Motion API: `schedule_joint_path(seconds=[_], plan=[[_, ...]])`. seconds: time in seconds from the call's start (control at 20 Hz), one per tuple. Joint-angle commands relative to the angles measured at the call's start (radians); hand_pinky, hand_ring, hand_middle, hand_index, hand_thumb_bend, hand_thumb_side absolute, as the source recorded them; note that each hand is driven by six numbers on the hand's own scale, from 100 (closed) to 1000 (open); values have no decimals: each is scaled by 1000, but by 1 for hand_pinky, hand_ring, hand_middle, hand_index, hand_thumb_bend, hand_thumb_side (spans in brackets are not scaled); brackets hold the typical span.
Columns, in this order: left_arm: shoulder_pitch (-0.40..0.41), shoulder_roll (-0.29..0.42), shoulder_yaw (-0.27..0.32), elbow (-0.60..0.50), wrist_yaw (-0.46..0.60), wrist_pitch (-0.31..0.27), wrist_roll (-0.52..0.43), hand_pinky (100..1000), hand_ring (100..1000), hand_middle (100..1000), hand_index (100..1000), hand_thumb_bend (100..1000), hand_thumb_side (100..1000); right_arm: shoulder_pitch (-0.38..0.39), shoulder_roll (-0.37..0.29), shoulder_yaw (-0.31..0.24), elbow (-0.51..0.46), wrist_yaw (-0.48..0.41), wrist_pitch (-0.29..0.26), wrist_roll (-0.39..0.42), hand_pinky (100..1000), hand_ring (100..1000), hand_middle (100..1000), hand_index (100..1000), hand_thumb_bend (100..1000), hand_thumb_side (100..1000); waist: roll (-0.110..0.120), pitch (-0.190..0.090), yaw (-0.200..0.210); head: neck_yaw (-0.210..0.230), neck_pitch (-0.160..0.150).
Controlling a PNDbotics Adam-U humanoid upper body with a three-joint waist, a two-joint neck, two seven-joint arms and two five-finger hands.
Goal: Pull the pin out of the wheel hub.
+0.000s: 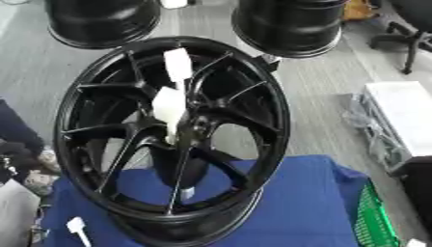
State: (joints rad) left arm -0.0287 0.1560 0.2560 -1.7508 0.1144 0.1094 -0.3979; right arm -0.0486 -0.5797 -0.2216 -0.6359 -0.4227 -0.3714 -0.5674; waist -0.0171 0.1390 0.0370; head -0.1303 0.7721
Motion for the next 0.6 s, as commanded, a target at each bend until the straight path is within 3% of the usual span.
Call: schedule_joint_path(seconds=[0.05,0.3,0.5,0.6], plan=[[-1,5,2,-14,2,-6,0,731,584,572,657,392,740,0,23,7,-30,4,3,-19,741,742,794,861,100,913,-1,-15,0,-7,-2],[0,4,2,-14,6,-5,0,731,584,572,657,393,740,-1,106,-16,-203,137,2,-24,719,704,747,840,100,822,1,-18,-2,-5,-2],[0,1,1,-15,8,-5,-1,731,585,572,657,393,740,6,191,-28,-443,294,8,24,705,683,719,827,100,663,5,-17,-4,0,-2],[0,0,1,-17,8,-6,-1,731,585,572,657,392,740,13,228,-28,-556,356,20,52,703,679,713,825,100,633,6,-17,-5,2,-2]])
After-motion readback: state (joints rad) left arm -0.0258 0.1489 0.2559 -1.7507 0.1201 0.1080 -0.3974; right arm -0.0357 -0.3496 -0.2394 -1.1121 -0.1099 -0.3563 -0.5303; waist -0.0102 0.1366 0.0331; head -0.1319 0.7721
